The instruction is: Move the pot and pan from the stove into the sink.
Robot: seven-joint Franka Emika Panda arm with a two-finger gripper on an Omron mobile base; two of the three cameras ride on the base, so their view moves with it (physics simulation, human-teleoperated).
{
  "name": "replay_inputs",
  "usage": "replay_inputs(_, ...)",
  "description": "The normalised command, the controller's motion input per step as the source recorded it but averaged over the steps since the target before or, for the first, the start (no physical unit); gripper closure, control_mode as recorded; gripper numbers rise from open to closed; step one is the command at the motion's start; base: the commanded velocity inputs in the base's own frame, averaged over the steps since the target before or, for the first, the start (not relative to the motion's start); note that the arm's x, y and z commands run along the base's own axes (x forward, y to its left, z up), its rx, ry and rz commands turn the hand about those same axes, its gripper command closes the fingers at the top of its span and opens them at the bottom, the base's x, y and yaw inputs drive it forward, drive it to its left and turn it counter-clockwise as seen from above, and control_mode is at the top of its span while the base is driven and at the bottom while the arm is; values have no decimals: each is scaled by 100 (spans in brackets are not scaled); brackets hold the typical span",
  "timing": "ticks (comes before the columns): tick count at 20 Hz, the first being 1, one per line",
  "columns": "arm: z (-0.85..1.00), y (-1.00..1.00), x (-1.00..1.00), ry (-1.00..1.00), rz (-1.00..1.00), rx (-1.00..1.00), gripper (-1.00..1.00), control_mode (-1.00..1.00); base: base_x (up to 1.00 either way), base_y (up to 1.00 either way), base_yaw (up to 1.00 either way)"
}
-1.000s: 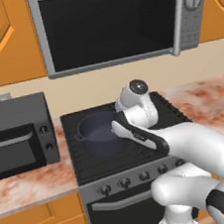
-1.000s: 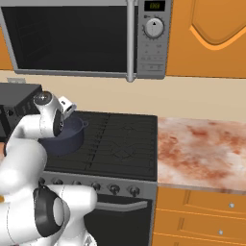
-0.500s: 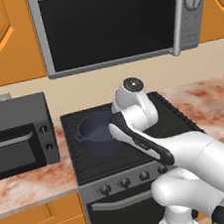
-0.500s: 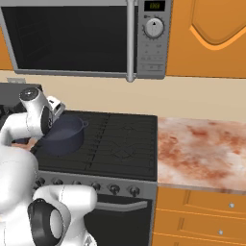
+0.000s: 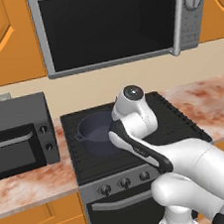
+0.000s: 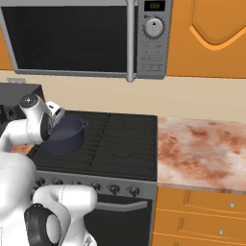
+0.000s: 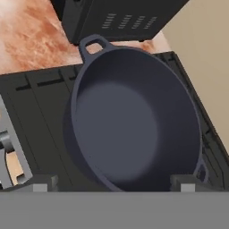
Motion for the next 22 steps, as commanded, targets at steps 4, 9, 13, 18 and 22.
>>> replay_inputs(4,-37,15,23,1,0,-7,-100,-100,0,0,0)
replay_inputs(9,-34,14,28,1,0,-7,-100,-100,0,0,0)
replay_inputs(13,-31,10,45,1,0,-5,-100,-100,0,0,0)
replay_inputs(18,-26,6,35,1,0,-5,-100,-100,0,0,0)
replay_inputs(22,-42,3,19,8,1,-7,-100,-100,0,0,0)
